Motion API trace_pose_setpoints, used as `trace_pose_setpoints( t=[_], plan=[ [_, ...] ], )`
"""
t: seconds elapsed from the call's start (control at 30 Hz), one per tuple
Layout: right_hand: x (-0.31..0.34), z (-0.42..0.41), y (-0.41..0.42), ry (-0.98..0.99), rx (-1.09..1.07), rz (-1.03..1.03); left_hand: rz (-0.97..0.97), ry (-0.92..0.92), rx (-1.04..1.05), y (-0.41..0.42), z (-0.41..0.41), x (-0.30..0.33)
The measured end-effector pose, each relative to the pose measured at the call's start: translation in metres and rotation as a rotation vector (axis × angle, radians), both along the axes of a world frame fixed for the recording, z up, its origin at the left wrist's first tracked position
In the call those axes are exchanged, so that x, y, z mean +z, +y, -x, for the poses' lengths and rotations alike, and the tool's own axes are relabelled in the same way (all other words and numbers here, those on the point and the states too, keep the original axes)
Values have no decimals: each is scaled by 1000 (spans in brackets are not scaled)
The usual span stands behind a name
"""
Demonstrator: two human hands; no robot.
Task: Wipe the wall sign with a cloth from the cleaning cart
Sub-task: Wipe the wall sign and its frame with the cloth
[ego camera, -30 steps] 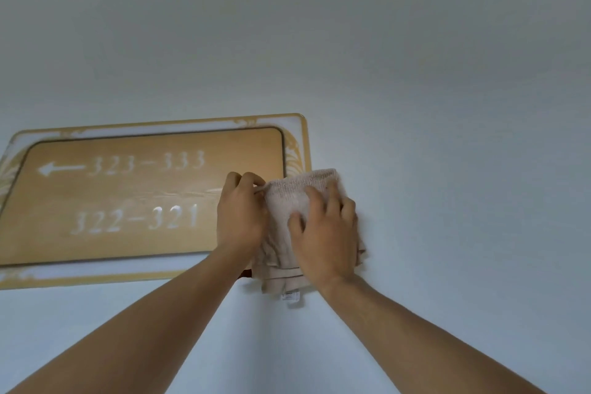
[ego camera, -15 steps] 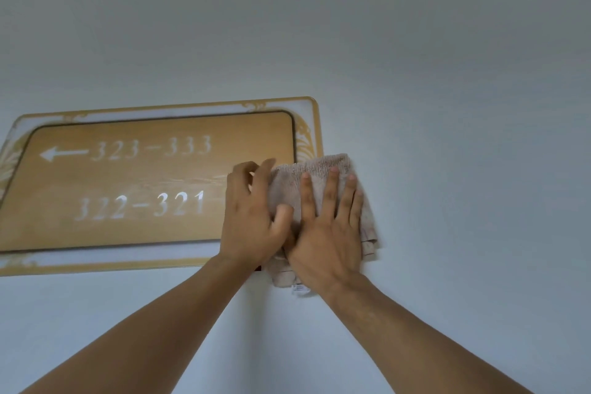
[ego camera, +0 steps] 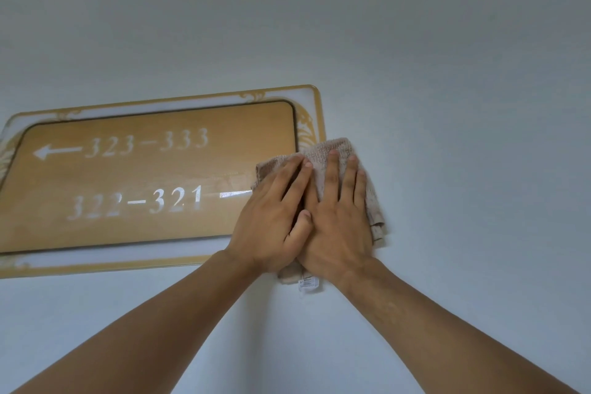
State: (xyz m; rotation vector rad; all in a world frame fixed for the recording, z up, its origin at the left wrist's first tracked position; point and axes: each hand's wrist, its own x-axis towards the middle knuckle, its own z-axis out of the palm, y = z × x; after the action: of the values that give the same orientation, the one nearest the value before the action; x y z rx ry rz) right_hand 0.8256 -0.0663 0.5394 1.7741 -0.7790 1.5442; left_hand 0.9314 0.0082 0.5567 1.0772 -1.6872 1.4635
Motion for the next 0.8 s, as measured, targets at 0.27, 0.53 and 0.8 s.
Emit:
trace_pose_setpoints(
  t=[0.27,0.53,0.8],
  plan=[
    [4,0,-2,-9,47,15,143,176,-121,17,-9,23],
    [52,9,-9,52,7,54,221,243,97,39,-38,67],
    [93,5,-10,37,21,33,217,305,225,52,-74,74]
  ],
)
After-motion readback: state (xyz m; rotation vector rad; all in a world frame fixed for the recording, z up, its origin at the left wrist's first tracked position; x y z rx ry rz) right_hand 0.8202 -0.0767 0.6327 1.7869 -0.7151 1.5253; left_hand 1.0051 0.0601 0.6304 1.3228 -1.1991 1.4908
